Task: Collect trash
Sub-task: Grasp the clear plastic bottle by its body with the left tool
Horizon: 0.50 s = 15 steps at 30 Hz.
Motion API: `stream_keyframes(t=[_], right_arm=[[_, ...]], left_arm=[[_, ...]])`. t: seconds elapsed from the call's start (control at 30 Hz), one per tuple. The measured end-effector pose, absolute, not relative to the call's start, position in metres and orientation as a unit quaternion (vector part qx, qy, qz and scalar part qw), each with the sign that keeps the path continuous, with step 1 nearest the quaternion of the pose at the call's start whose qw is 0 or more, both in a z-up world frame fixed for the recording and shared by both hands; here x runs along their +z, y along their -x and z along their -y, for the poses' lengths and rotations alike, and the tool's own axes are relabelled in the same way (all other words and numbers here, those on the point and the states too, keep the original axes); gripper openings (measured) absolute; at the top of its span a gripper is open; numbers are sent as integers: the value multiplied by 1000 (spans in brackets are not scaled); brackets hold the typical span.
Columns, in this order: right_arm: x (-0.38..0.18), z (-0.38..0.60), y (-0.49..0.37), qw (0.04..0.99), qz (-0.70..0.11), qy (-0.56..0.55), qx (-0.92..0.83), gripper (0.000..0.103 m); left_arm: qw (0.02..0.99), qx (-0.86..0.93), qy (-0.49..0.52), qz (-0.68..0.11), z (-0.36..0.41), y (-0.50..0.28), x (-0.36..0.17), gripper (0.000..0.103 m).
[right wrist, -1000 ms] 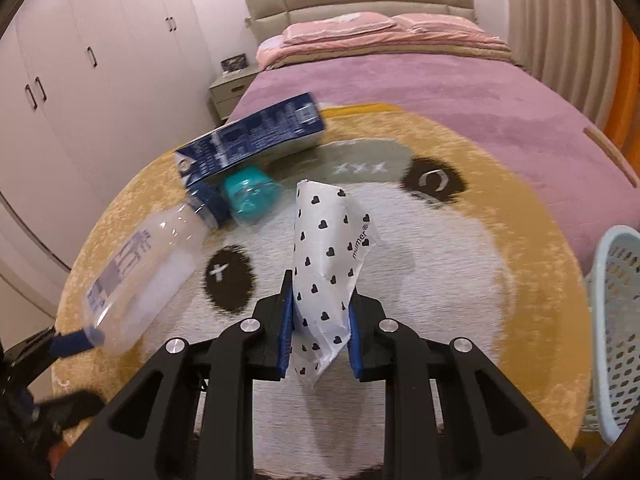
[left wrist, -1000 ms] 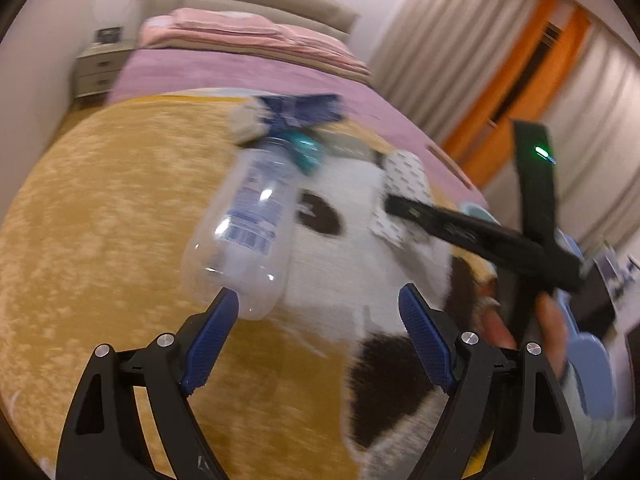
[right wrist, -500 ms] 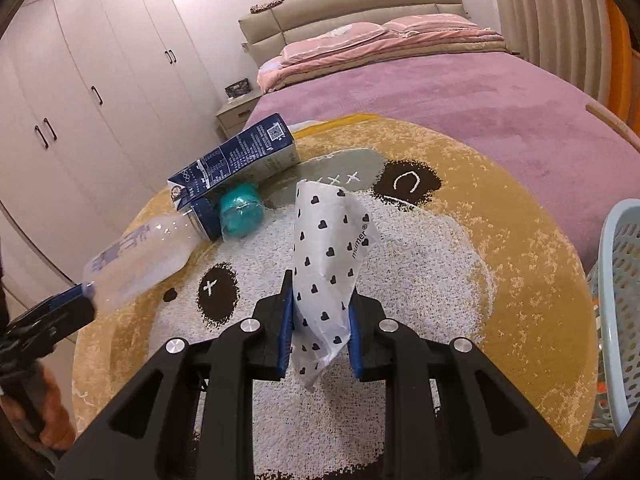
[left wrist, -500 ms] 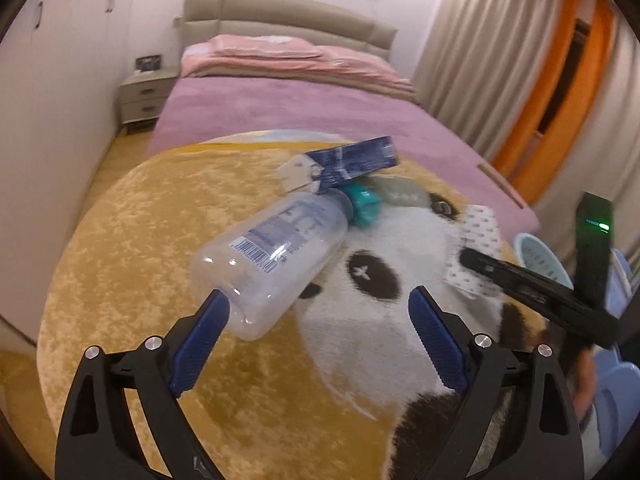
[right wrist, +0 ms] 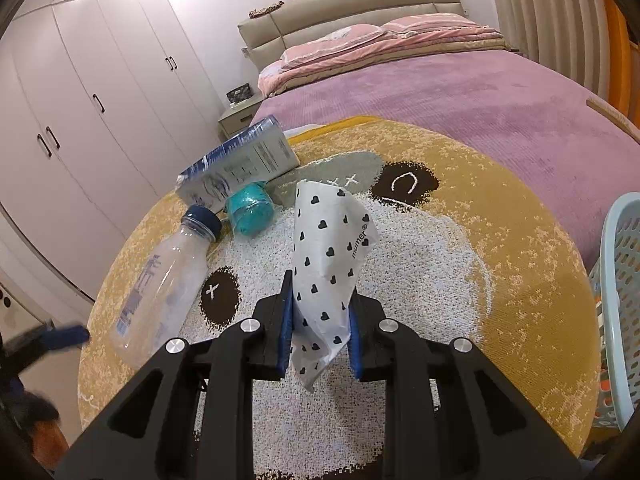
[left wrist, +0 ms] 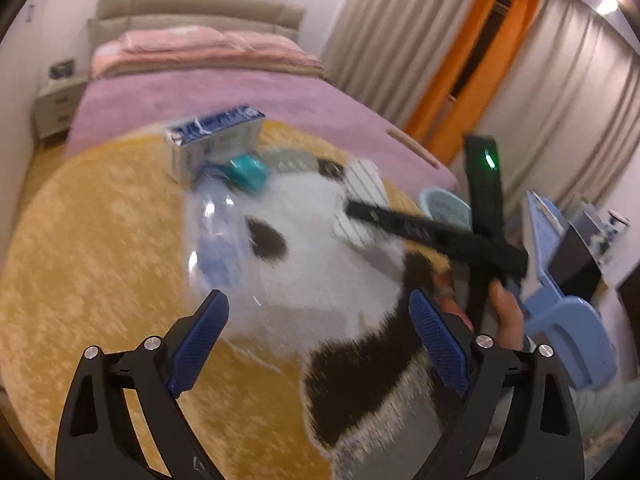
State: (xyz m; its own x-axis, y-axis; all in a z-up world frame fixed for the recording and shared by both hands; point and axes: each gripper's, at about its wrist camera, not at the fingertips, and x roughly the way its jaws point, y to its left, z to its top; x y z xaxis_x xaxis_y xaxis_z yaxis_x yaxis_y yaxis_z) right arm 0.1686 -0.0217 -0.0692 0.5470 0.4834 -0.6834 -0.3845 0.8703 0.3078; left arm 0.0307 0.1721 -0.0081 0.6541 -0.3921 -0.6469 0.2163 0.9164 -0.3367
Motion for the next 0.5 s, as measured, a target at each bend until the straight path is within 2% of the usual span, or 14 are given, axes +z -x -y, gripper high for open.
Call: stream_keyframes(t=[0.2, 0.37, 0.43, 0.5], right_arm=[[-68, 22, -165, 879, -403, -55, 246, 20], [-66, 23, -164, 881, -400, -58, 247, 20], [-64, 26, -163, 882, -394, -63, 251, 20], [-62, 28, -162, 882, -392, -67, 252, 20]], left_arm=[[896, -47, 140, -419, -195, -80, -32, 90], [885, -12, 132, -447, -190, -104, -51, 87], [883, -1, 119, -455, -182, -111, -54, 83], [879, 6, 110, -465, -176, -117, -56, 74]])
